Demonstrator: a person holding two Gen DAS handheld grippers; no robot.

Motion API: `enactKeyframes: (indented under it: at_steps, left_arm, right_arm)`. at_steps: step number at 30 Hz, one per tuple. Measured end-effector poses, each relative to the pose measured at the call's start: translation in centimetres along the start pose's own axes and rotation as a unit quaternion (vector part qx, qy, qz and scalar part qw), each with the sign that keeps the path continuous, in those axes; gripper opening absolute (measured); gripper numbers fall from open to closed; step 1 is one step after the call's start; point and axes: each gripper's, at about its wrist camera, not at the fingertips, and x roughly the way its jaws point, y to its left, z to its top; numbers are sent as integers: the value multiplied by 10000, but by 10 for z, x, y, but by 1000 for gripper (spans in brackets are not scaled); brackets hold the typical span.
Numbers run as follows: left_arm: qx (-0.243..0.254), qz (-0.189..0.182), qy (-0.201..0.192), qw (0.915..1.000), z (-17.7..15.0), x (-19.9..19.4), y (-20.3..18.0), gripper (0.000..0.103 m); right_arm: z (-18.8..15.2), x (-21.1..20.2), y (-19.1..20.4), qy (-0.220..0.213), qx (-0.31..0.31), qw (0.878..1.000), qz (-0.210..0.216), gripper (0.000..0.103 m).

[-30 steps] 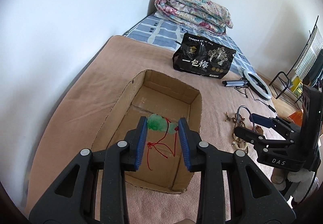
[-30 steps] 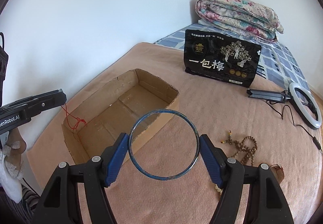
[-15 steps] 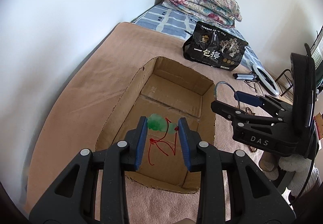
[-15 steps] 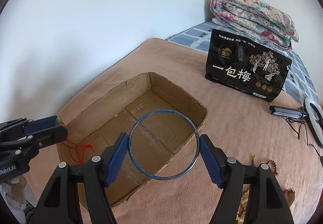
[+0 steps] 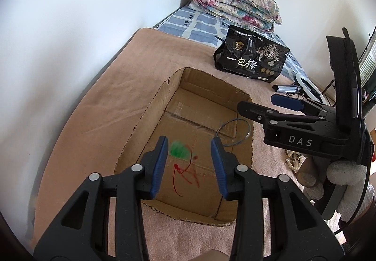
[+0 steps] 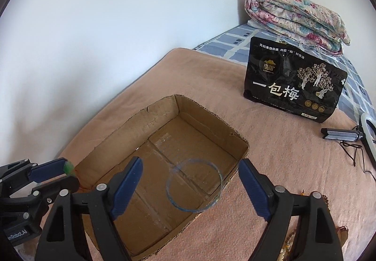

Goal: Organize jewelry
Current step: 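Release the pendant and bangle into the box and withdraw both grippers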

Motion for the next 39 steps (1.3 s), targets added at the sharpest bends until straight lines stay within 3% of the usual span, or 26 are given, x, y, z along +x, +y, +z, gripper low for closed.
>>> enactKeyframes:
  at_steps: [20, 34, 39]
  left_arm:
    - [71, 67, -131, 9999, 0, -8, -6, 44]
    - [480, -53, -108, 9988, -9, -8, -39, 44]
    - [601, -134, -124, 9980, -12, -9, -54, 58]
  right_arm:
    - [-11, -35, -17, -147, 101, 9997, -150, 89]
    - [-42, -94, -71, -314, 245, 9970, -668, 96]
    - [-57, -119, -99, -393, 364, 9944, -907, 97]
